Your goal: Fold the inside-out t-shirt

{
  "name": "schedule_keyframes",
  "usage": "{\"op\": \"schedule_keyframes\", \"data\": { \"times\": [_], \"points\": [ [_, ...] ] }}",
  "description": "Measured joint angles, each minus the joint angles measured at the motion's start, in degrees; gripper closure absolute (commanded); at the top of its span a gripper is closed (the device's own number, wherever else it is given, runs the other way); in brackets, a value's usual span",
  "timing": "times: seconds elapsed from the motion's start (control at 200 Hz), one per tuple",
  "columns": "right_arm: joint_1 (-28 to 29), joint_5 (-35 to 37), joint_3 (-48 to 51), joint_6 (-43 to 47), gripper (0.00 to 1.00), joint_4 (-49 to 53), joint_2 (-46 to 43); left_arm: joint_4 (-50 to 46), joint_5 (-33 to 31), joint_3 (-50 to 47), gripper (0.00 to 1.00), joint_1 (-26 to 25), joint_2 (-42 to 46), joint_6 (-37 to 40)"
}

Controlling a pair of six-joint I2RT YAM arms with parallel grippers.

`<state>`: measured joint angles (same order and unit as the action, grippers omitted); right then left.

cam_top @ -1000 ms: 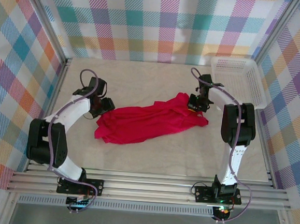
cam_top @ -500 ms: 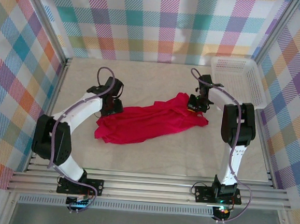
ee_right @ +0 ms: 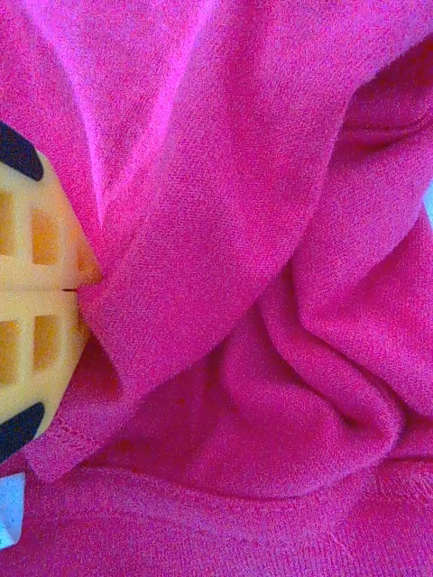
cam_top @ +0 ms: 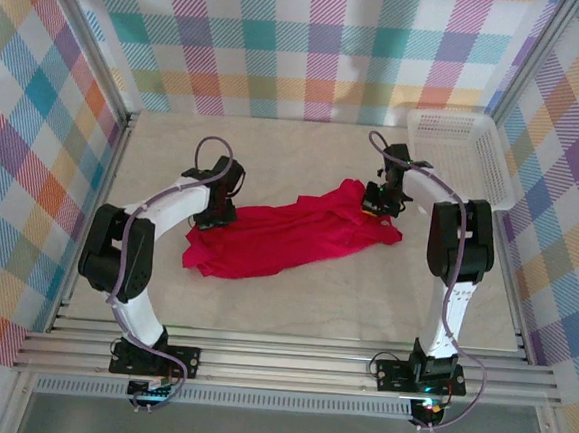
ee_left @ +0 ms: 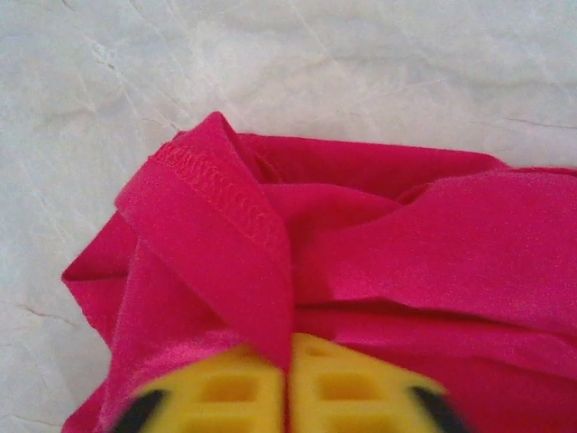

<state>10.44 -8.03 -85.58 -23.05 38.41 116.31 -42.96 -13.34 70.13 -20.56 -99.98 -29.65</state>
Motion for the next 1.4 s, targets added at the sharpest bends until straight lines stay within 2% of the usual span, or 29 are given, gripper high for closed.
{"op": "schedule_keyframes", "data": {
  "times": [0.22, 0.33, 0.45, 0.57, 0.71, 0.85, 0.94, 1.045, 1.28, 1.4],
  "points": [
    [0.0, 0.0, -1.9, 0.2, 1.0, 3.8, -4.3, -4.3, -3.3, 6.9, 1.0, 1.3, 3.3, 0.9],
    [-0.3, 0.3, -7.4, 1.1, 1.0, 7.6, -8.2, -6.5, -3.5, 14.3, 1.0, 5.3, 9.4, 2.0],
    [-0.7, 1.1, -17.1, 1.7, 1.0, 11.8, -12.5, -7.3, -3.0, 22.8, 1.0, 10.8, 15.4, 2.7],
    [-1.6, 2.0, -26.8, 2.3, 1.0, 15.0, -16.4, -8.8, -2.4, 29.6, 1.0, 13.7, 18.9, 3.7],
    [-2.4, 3.5, -39.7, 3.1, 1.0, 20.4, -17.7, -12.7, -0.8, 39.0, 1.0, 15.0, 17.7, 5.0],
    [-4.6, 4.8, -57.4, 3.9, 1.0, 27.0, -15.5, -15.9, 0.2, 51.0, 1.0, 18.3, 14.4, 6.2],
    [-5.6, 4.8, -63.7, 4.0, 1.0, 28.4, -15.9, -16.5, 0.9, 55.0, 1.0, 20.1, 14.7, 6.6],
    [-5.7, 3.2, -62.4, 3.8, 1.0, 27.7, -19.6, -16.0, 2.7, 55.5, 1.0, 20.5, 17.3, 6.6],
    [-5.7, -4.9, -37.2, 2.2, 1.0, 20.1, -35.9, -10.3, 9.0, 40.6, 1.0, 20.6, 32.0, 5.9],
    [-5.7, -6.8, -31.1, 1.9, 1.0, 17.5, -40.7, -10.0, 10.5, 38.8, 1.0, 20.7, 35.6, 5.9]
  ]
}}
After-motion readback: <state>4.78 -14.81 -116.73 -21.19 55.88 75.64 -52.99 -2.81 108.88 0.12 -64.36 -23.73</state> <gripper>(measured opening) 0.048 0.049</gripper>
